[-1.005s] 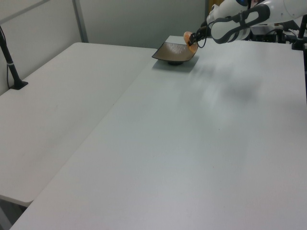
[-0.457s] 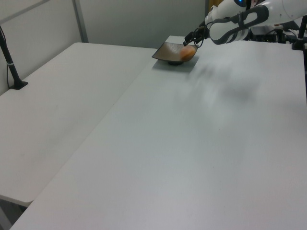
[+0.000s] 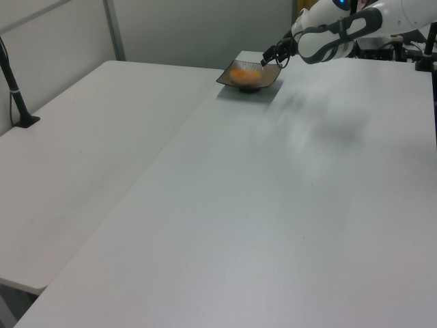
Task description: Bread is placed on a ceramic plate
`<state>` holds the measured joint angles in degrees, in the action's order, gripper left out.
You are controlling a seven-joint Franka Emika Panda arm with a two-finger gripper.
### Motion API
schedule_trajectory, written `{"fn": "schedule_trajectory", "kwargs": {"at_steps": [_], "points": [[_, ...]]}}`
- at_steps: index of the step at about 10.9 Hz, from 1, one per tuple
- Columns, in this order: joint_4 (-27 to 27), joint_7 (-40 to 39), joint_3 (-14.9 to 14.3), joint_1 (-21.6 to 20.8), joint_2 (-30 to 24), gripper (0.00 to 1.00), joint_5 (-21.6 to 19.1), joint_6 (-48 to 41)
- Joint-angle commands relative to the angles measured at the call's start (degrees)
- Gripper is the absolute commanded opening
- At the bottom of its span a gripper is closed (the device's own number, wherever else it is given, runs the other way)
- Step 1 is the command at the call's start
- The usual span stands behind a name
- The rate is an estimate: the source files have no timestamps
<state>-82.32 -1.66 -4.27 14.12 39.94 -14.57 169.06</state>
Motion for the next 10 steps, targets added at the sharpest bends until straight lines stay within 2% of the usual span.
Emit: {"fn": "schedule_trajectory", "kwargs": {"at_steps": [1, 3, 4, 8, 10], "points": [[1.37, 0.25, 0.31, 0.12, 0.41, 0.91, -0.90, -0.22], [0.84, 0.16, 0.23, 0.29, -1.87, 1.00, -0.29, -4.06], [0.93, -0.27, 0.23, 0.47, -3.18, 1.00, 0.24, -10.44], [0.84, -1.67, 0.23, 2.14, -10.82, 1.00, 8.31, -33.47], [0.49, -3.78, 0.23, 2.14, -15.22, 1.00, 10.25, -45.25]]}}
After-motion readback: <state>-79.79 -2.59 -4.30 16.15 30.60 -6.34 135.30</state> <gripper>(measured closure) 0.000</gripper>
